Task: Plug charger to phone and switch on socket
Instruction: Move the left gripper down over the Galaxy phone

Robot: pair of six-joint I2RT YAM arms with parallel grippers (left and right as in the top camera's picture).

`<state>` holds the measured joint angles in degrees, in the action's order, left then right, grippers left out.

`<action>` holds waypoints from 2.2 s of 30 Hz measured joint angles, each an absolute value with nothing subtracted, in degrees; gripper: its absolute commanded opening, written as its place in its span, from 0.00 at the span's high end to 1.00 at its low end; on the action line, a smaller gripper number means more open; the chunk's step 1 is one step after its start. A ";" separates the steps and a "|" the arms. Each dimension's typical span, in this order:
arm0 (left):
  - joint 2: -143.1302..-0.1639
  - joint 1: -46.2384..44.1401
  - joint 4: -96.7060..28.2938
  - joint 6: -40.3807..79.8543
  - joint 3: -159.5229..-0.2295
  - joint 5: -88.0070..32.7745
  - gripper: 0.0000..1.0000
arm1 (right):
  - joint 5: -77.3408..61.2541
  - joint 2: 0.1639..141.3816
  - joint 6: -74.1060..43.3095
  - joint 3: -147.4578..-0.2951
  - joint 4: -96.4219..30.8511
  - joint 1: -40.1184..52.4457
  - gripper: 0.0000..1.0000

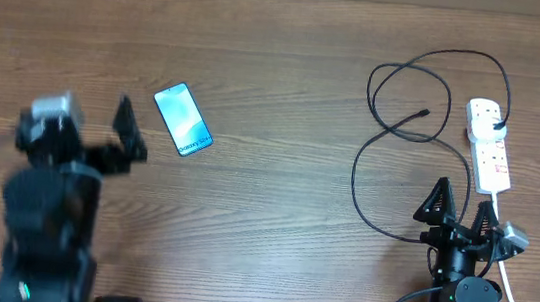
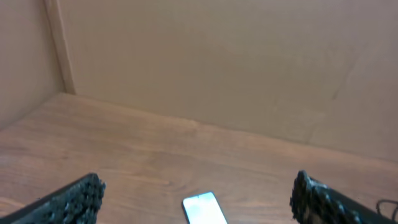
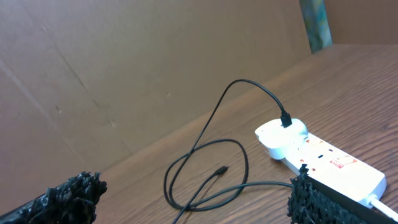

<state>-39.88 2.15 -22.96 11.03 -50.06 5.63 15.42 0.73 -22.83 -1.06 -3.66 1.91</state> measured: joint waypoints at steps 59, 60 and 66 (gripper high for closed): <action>-124.97 -2.28 -62.67 42.54 -96.38 -4.75 0.00 | 15.40 0.73 -22.83 -1.06 -3.64 1.91 0.00; -124.97 -2.28 -62.52 42.54 -96.38 -4.75 0.00 | 15.42 0.73 -22.83 -1.06 -3.66 1.91 0.00; -124.97 -2.28 -61.87 42.96 -96.38 -4.67 0.00 | 15.40 0.73 -22.83 -1.06 -3.64 1.91 0.00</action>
